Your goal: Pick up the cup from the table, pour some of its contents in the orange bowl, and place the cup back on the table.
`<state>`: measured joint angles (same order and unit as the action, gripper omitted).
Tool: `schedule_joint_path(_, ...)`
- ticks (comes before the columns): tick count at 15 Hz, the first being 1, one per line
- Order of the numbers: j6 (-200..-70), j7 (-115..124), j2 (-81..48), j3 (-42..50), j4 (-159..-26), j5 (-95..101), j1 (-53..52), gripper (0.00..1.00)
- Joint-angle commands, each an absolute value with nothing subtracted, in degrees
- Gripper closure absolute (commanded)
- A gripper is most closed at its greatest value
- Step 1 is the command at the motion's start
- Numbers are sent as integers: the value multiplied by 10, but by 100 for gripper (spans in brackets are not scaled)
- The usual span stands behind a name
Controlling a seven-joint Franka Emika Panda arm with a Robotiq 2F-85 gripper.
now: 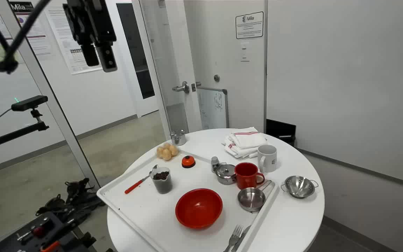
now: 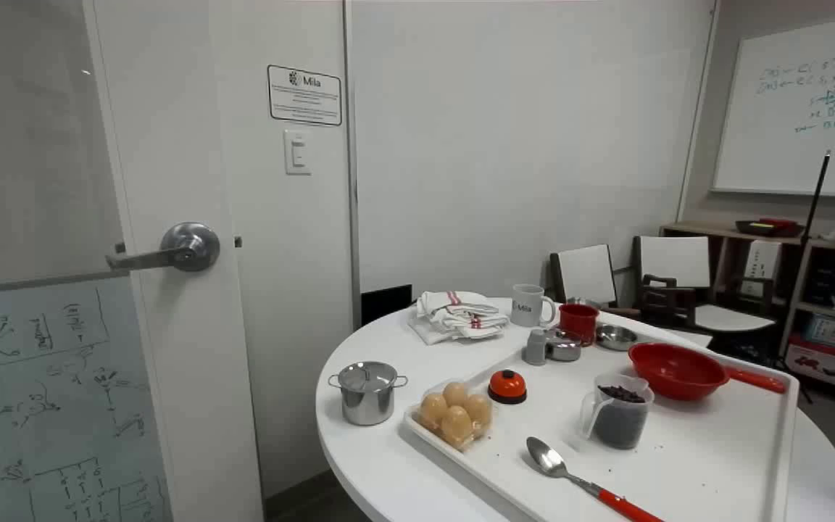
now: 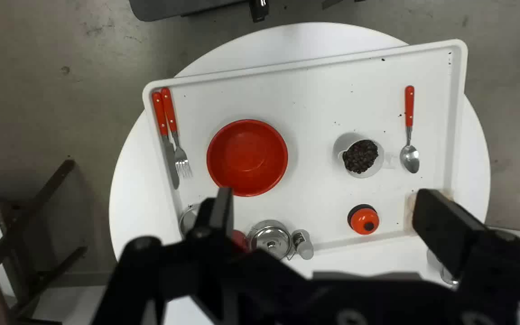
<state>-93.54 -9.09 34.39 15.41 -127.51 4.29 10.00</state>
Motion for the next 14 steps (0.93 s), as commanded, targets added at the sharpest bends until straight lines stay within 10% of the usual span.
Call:
schedule_joint_path(1,-935,-93,343,151,-1274,41,104,0)
schedule_joint_path(14,-934,-88,347,150,-1275,39,105,0)
